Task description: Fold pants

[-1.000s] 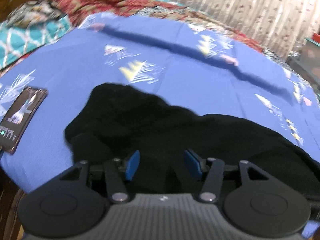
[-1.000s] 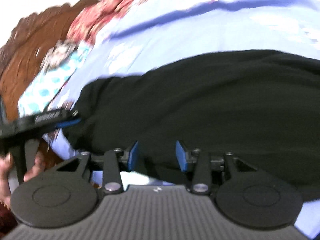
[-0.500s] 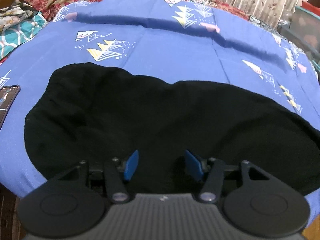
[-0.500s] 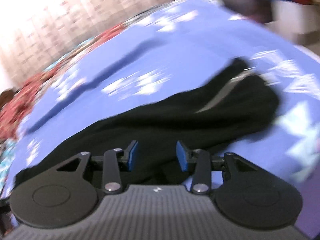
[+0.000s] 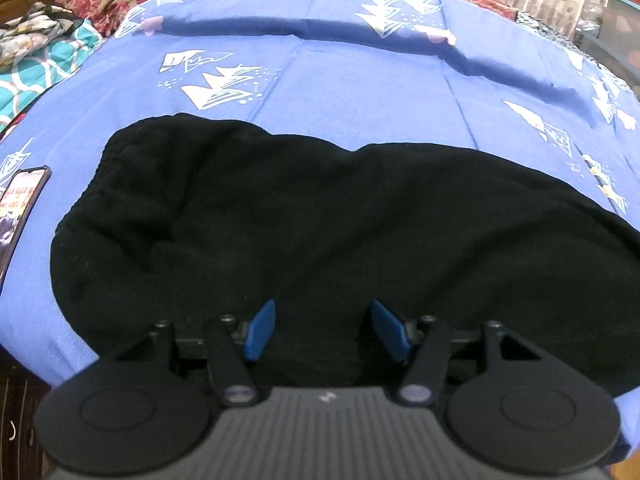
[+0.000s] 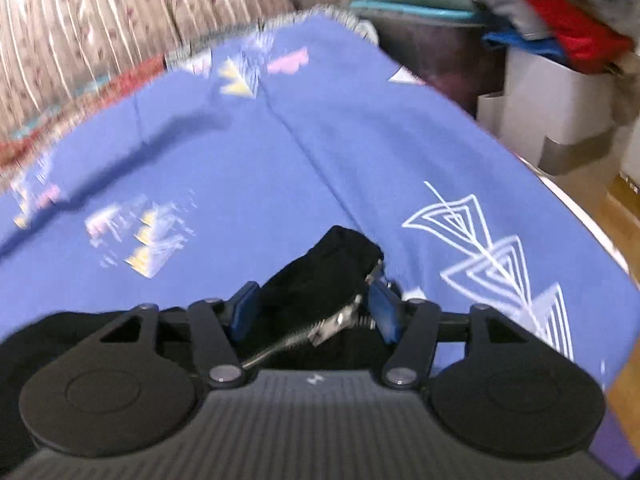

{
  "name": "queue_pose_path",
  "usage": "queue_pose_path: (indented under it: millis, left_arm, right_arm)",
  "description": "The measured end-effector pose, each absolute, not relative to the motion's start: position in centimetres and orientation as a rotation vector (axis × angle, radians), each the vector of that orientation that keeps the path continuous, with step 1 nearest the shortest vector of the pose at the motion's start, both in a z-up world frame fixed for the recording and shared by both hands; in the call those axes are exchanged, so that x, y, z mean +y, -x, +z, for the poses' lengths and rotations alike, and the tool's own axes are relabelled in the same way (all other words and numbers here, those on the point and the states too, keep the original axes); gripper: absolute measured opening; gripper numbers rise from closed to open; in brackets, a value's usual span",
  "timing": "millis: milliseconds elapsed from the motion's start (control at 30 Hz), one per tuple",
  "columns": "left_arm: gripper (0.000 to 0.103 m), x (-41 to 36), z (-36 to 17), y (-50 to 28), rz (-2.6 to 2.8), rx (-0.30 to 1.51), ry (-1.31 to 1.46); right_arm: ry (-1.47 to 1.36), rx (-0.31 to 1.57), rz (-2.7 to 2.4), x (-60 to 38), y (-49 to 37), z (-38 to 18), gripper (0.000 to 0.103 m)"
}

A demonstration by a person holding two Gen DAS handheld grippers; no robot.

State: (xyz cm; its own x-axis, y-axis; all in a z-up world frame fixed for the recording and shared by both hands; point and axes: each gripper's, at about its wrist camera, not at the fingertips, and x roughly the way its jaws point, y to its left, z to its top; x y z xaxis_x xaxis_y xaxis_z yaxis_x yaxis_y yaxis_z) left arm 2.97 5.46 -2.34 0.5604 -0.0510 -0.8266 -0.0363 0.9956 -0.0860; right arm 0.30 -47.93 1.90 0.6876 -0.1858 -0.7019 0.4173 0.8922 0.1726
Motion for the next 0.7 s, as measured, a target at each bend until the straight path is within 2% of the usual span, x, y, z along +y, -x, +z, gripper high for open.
queue_pose_path:
  millis: [33,67,133,267,367,433,500,567,700]
  left_arm:
    - [0.056,5.4,-2.3,-3.0,-0.004,0.979,0.096]
    - [0.056,5.3,-2.2,-3.1,-0.001,0.982,0.095]
    - [0.056,5.2,-2.2,-3.1,0.003,0.986,0.089]
    - [0.056,4.6,-2.5,-3.5,0.018,0.994,0.062]
    - [0.058,4.1,-2.7,-3.7,0.023,0.997,0.041]
    - [0.059,4.1,-2.7,-3.7,0.022,0.997,0.039]
    - [0.059,4.3,-2.8,-3.7,0.018,0.997,0.048]
    - [0.059,4.4,-2.8,-3.8,0.013,1.0,0.051]
    - [0.066,4.3,-3.0,-3.9,-0.003,0.997,0.046]
  right_arm:
    - [-0.306,0.785,-0.335,-48.0,-1.3,1.2,0.059]
    - [-0.276,0.829,-0.326,-48.2,-1.9,0.8,0.04]
    - [-0.226,0.86,-0.309,-47.8,-2.5,0.8,0.027]
    - [-0.111,0.732,-0.401,-47.1,-3.4,3.1,0.024]
    - [-0.18,0.725,-0.435,-49.1,-5.5,3.2,0.025]
    - [-0.164,0.822,-0.463,-49.9,-7.6,1.1,0.027]
    - [-0.164,0.917,-0.484,-50.5,-8.5,-1.6,0.035]
    - [-0.175,0.877,-0.521,-50.8,-7.9,-2.0,0.06]
    - [-0.278,0.764,-0.531,-51.5,-5.1,-0.3,0.063]
